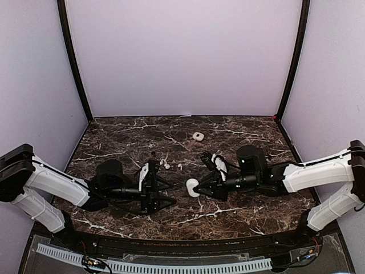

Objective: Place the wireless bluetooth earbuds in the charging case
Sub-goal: Pass from the right arm to the left

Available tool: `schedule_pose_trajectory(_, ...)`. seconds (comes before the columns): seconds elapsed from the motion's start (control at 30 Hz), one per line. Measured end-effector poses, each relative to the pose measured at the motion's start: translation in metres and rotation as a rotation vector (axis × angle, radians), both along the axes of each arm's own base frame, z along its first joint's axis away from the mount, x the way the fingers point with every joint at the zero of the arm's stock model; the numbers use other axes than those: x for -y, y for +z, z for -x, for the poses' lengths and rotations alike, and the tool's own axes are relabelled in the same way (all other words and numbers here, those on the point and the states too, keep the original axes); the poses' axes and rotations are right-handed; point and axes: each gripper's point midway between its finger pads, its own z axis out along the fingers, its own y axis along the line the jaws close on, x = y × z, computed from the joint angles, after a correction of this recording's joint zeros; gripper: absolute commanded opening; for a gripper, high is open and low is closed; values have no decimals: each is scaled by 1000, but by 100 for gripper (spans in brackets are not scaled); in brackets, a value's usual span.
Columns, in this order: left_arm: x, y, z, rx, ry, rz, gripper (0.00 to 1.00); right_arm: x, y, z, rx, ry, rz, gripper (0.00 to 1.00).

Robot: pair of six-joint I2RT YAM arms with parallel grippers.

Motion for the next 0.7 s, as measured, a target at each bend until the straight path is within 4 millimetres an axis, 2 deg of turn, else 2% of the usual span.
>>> schedule_pose_trajectory(0.17,13,-2,-6,8,-9,-1,80,-4,-4,4,-4,41,7,13)
schedule_pose_trajectory(0.27,14,-5,-6,24,-12,-6,98,-5,-3,7,4,65,11,13)
schedule_pose_trajectory(0.3,13,-4,-6,34,-12,1,99,-5,-3,7,9,73,12,14)
schedule_pose_trajectory(0.57,-16,-6,6,109,34,49,99,-7,-5,9,48,115,43,15)
schedule_pose_trajectory(0.7,-17,-2,4,117,47,53,97,-8,-6,13,64,140,63,15)
